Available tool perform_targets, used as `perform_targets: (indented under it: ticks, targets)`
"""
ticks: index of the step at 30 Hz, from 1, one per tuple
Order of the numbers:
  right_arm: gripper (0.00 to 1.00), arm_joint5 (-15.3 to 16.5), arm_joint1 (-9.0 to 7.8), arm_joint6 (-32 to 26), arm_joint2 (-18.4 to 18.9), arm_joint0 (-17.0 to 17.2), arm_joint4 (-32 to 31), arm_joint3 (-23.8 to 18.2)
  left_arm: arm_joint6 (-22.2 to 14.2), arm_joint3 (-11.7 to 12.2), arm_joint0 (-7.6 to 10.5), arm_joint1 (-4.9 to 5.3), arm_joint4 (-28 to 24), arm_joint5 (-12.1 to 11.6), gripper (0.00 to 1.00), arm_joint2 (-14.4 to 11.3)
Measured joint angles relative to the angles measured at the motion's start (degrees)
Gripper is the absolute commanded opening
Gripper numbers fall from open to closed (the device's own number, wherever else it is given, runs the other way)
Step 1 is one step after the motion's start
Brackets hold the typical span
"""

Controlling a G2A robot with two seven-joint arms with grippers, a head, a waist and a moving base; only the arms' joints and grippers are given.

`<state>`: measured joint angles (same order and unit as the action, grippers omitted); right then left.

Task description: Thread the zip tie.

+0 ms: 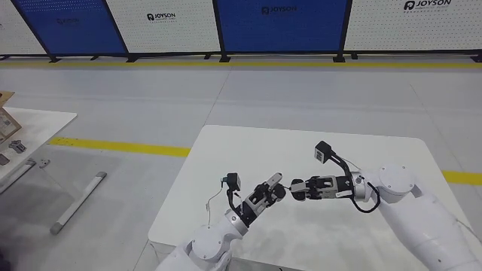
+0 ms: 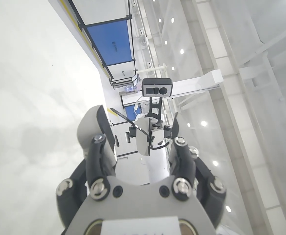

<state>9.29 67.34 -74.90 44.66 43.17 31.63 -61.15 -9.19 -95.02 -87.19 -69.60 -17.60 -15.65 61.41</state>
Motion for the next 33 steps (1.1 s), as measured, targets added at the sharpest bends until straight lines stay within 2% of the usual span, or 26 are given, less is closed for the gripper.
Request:
perform_targets:
  ticks: [10, 11, 14, 22, 31, 33]
  targets:
    - [0.0, 0.0, 0.0, 0.0, 0.0, 0.0, 0.0, 0.0, -1.08, 0.31, -0.51, 0.13, -0.09, -1.03, 0.01, 0.84]
    - [0.0, 0.0, 0.0, 0.0, 0.0, 0.0, 0.0, 0.0, -1.19, 0.28, -0.57, 0.16, -0.07, -1.08, 0.23, 0.94]
    - [0.0, 0.0, 0.0, 0.0, 0.0, 0.0, 0.0, 0.0, -1.61, 0.14, -0.75, 0.23, 0.02, -1.11, 0.56, 1.22]
    - [0.0, 0.0, 0.0, 0.0, 0.0, 0.0, 0.0, 0.0, -2.75, -0.22, -1.28, 0.39, 0.35, -1.66, 0.43, 1.68]
    - [0.0, 0.0, 0.0, 0.0, 0.0, 0.0, 0.0, 0.0, -3.28, -0.83, -1.66, 0.46, 0.51, -1.81, 0.16, 1.86]
    - [0.0, 0.0, 0.0, 0.0, 0.0, 0.0, 0.0, 0.0, -3.28, -0.96, -1.75, 0.48, 0.63, -1.81, 0.14, 1.86]
